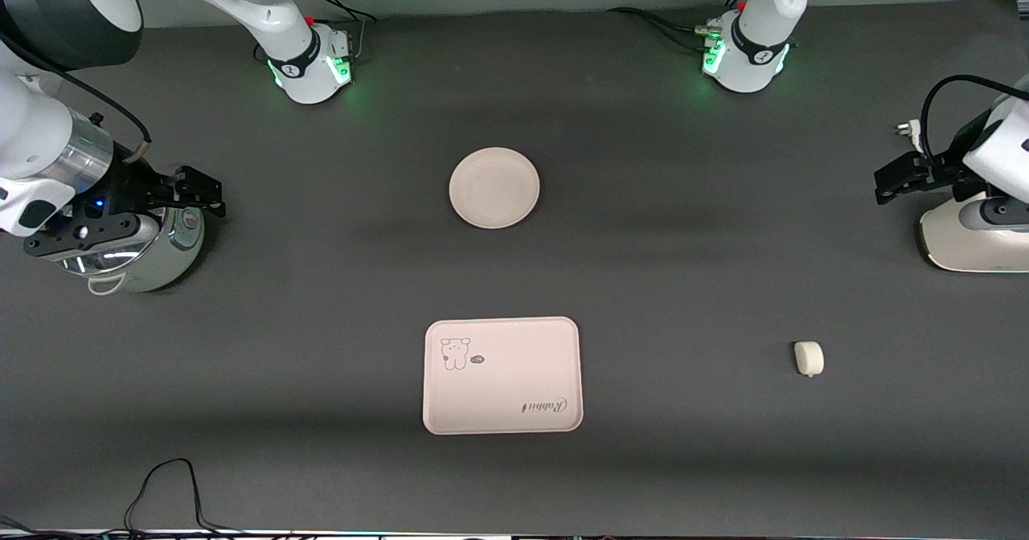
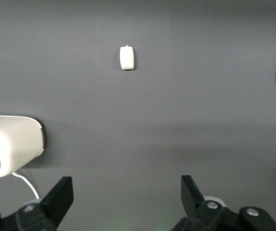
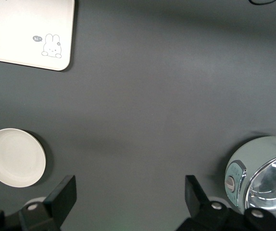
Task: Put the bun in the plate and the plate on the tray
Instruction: 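Reach the white bun with the left gripper and grasp it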
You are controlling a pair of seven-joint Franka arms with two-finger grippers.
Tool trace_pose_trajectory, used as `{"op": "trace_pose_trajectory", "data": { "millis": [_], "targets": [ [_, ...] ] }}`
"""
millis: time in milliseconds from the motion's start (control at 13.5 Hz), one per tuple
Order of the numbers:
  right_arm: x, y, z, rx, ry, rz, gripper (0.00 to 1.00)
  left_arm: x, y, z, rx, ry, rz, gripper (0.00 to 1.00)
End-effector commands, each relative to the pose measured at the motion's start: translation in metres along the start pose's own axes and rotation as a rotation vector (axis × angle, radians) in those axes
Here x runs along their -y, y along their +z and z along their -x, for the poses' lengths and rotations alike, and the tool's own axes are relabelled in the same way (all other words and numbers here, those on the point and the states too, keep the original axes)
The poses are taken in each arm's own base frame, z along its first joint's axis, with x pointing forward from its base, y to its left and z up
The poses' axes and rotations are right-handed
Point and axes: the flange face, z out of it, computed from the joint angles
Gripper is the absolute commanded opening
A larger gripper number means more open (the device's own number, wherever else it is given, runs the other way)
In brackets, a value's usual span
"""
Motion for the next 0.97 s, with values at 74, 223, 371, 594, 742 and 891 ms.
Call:
{"op": "trace_pose_trajectory", "data": {
  "millis": [74, 223, 371, 594, 742, 891],
  "targets": [
    [-0.014, -0.006, 0.010, 0.024, 0.059, -0.053, 1.00, -0.018, 0.000, 0.001, 0.017, 0.009, 0.010, 1.00],
    [-0.019, -0.007, 0.011, 0.023, 0.057, -0.053, 1.00, -0.019, 0.017, -0.010, 0.036, 0.030, 0.006, 1.00],
    [-0.029, -0.011, 0.014, 0.014, 0.072, -0.051, 1.00, -0.015, 0.059, -0.039, 0.054, 0.114, -0.012, 1.00],
    [-0.031, -0.013, 0.014, 0.008, 0.072, -0.048, 1.00, 0.024, 0.125, -0.084, 0.024, 0.047, -0.002, 1.00],
    [-0.031, -0.014, 0.013, 0.005, 0.072, -0.044, 1.00, 0.031, 0.201, -0.118, 0.016, 0.023, 0.026, 1.00],
    [-0.033, -0.013, 0.014, 0.010, 0.075, -0.037, 1.00, 0.044, 0.272, -0.140, 0.009, -0.022, 0.047, 1.00]
  ]
}}
